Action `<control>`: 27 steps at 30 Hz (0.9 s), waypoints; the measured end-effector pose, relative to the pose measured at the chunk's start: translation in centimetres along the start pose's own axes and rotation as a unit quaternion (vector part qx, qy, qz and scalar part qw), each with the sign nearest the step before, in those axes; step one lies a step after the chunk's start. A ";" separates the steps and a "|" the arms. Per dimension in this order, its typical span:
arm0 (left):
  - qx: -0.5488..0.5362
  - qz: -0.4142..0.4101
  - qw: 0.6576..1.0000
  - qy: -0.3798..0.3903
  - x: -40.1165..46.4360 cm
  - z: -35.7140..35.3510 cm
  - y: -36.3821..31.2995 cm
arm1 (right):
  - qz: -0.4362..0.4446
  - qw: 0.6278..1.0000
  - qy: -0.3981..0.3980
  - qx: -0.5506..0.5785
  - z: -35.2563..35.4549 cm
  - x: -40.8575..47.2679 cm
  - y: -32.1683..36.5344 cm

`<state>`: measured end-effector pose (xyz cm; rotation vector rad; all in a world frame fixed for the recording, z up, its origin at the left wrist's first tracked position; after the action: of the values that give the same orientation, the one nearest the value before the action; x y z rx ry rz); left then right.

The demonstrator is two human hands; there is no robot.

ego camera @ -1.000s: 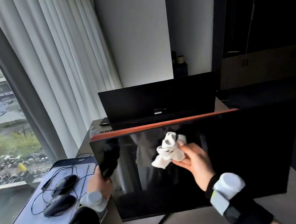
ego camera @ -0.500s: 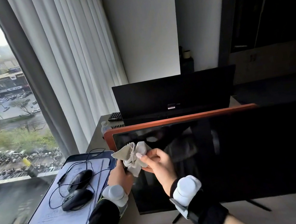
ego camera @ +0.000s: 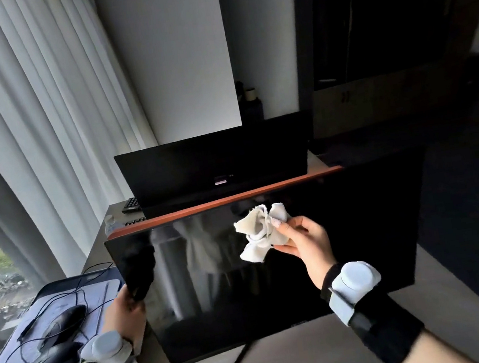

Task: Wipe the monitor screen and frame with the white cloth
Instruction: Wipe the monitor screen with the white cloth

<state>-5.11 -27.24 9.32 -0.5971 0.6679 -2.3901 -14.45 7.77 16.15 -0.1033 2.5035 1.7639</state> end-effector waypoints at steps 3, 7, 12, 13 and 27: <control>0.030 0.012 0.999 -0.024 0.0 0.0 0.8 | -0.005 0.998 -0.056 0.022 5.6 2.3 1.0; 0.042 0.037 0.998 -0.043 -0.2 -1.0 1.3 | -0.005 0.991 -0.123 0.059 13.6 5.3 2.9; 0.074 0.066 0.995 -0.026 -0.7 -1.5 1.4 | 0.010 0.976 -0.198 0.087 20.3 7.8 4.9; 0.080 0.070 0.994 -0.024 -0.8 -1.4 1.3 | 0.017 0.974 -0.207 0.094 20.9 8.1 5.2; 0.052 0.086 0.995 -0.016 -3.1 -0.2 -1.9 | -0.058 0.995 0.012 0.086 1.2 1.0 -2.2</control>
<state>-3.74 -23.90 9.42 -0.5110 0.5546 -2.2358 -15.25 8.12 13.57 -0.2560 2.5950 1.5066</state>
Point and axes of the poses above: each hand's wrist, its own x-axis towards the middle knuckle, its own z-axis out of the back of the hand, y = z × x, the point moved 2 cm from there along x, towards the middle knuckle, and after that the axes turned 4 degrees about -y, right-handed, at the moved point
